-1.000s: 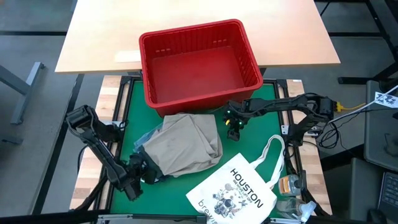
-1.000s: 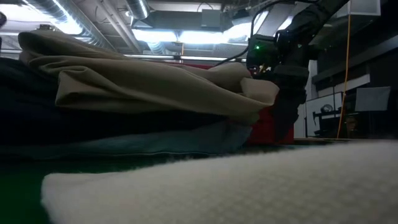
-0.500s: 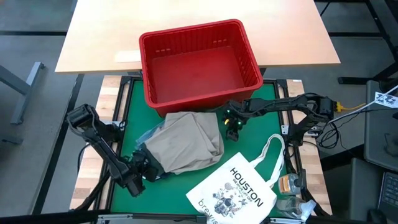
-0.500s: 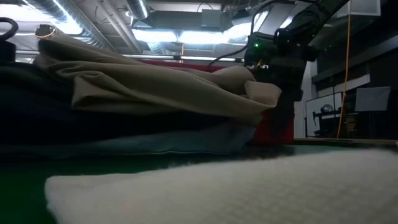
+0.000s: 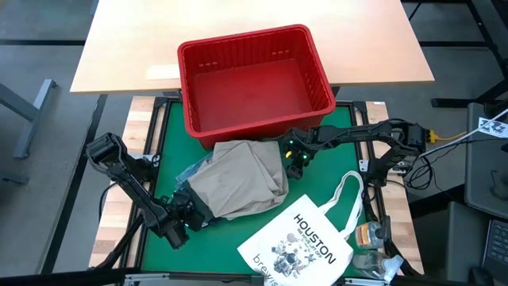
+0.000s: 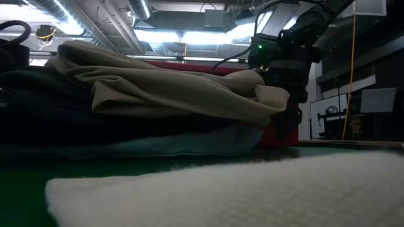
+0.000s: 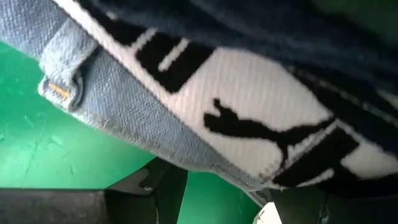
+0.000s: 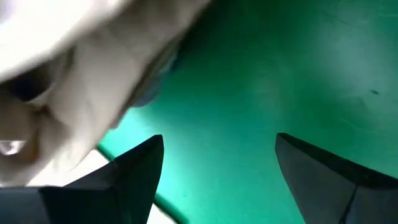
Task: Fold Laundry from Bin
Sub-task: Put the stacked clothes into the red bin
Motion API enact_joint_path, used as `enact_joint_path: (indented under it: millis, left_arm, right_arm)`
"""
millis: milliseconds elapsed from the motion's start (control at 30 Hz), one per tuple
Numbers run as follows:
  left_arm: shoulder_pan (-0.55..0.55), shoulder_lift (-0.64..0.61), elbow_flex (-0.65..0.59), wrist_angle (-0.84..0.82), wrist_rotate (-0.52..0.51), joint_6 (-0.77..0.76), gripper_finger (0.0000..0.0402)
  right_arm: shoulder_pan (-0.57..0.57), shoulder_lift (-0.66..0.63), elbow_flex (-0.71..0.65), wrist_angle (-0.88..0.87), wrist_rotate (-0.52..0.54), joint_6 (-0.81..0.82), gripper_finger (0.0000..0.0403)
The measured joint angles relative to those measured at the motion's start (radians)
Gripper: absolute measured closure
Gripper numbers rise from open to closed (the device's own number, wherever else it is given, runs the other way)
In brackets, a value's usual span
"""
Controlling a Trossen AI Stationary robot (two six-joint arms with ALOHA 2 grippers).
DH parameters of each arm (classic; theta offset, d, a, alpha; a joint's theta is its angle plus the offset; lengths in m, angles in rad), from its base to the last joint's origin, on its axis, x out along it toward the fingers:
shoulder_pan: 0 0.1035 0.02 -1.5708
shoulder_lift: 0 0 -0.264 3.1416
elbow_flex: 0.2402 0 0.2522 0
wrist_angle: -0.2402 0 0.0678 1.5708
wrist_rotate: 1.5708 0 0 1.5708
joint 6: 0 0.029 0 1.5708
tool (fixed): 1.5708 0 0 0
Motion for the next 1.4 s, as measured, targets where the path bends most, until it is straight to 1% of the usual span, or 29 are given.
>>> enact_joint_path:
  millis: [167,300,400,533,633,700,767,900,1000,1167,1267,1400]
  left_arm:
    - [-0.021,-0.003,0.030,-0.001,0.034,0.001,0.0202]
    - [-0.044,-0.035,0.088,0.009,0.067,0.026,0.0202]
    - [-0.065,-0.065,0.135,0.002,0.052,0.024,0.0202]
    - [-0.090,-0.109,0.192,0.001,0.018,0.024,0.0202]
    - [-0.093,-0.140,0.235,-0.001,-0.038,0.026,0.0202]
    - [-0.093,-0.160,0.266,0.001,-0.120,0.057,0.0202]
    - [-0.082,-0.173,0.293,0.004,-0.207,0.124,0.0202]
    - [-0.025,-0.186,0.308,0.012,-0.346,0.251,0.0202]
    - [0.044,-0.186,0.309,-0.002,-0.385,0.344,0.0202]
    - [0.180,-0.186,0.309,-0.043,-0.396,0.479,0.0202]
    - [0.250,-0.186,0.308,-0.087,-0.396,0.515,0.0202]
    - [0.323,-0.186,0.308,-0.159,-0.371,0.557,0.0202]
  right_arm:
    - [0.000,0.000,0.000,-0.009,0.075,0.000,0.0095]
    - [-0.001,0.000,0.000,-0.005,0.076,0.000,0.0095]
    - [0.011,0.002,0.000,0.007,0.067,0.000,0.0095]
    - [0.048,0.035,0.000,0.091,0.063,0.018,0.0095]
    - [0.083,0.085,0.000,0.164,0.059,0.032,0.0095]
    - [0.102,0.113,0.000,0.214,0.057,0.037,0.0095]
    - [0.114,0.131,0.000,0.249,0.057,0.058,0.0095]
    - [0.125,0.144,0.000,0.280,0.060,0.079,0.0095]
    - [0.130,0.145,0.000,0.286,0.055,0.089,0.0095]
    - [0.148,0.146,0.000,0.300,0.050,0.110,0.0095]
    - [0.171,0.149,0.000,0.338,0.033,0.135,0.0095]
    - [0.212,0.152,0.000,0.419,-0.001,0.177,0.0095]
